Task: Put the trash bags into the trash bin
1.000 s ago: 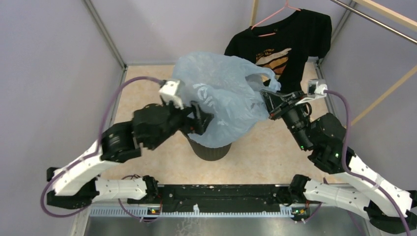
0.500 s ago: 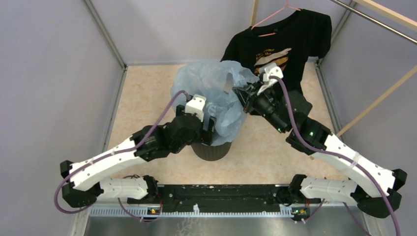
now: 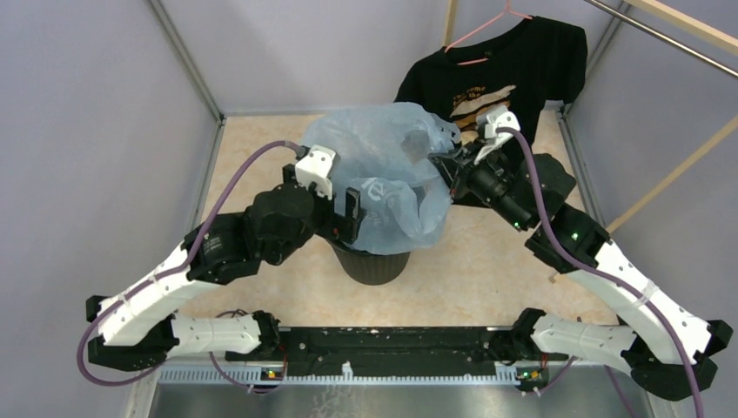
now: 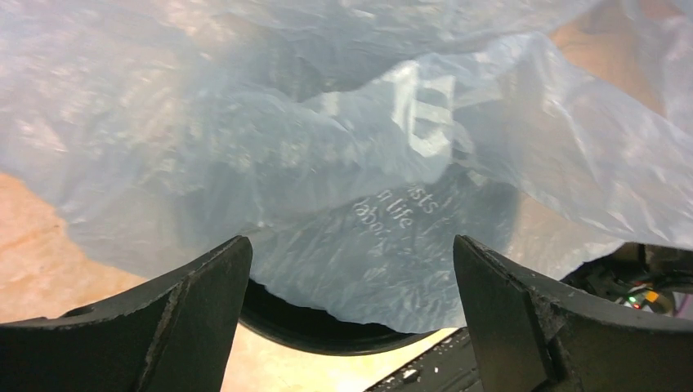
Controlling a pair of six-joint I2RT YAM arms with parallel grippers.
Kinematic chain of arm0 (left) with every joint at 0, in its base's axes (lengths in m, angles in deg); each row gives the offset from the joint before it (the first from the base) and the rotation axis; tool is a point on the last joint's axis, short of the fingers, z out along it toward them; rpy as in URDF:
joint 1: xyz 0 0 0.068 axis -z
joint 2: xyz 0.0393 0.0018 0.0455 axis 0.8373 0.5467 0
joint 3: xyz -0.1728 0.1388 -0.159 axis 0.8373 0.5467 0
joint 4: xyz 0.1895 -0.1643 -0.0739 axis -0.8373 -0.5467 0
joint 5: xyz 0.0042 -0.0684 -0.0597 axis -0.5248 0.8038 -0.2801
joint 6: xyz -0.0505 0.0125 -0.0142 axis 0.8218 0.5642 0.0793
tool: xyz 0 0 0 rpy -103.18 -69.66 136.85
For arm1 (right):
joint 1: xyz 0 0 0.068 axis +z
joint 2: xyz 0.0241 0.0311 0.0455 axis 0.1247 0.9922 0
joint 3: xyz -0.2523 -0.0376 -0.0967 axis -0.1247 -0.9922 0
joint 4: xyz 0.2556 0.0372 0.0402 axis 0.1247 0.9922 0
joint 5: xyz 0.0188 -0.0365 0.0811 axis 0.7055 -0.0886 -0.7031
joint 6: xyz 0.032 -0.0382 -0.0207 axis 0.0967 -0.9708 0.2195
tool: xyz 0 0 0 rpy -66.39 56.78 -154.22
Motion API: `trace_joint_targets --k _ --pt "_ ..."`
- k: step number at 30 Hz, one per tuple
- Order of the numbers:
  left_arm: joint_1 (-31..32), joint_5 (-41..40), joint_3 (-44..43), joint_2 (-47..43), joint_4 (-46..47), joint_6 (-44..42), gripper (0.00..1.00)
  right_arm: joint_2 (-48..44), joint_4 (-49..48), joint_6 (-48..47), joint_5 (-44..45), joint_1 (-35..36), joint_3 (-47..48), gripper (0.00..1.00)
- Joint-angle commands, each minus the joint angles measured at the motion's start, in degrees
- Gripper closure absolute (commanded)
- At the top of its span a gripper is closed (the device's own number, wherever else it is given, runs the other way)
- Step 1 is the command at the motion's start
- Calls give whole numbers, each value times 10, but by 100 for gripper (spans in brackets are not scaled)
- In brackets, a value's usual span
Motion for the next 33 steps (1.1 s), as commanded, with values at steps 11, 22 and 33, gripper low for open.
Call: trace_joint_targets --k 11,22,33 --pt "-195 65 -267 173 26 -99 2 -8 10 6 -116 -3 -6 100" --pt "-414 235 -251 195 33 -75 2 -13 18 1 -120 -3 -3 100" --pt "-433 510 -14 55 161 -34 54 -22 15 6 -127 -3 -4 100"
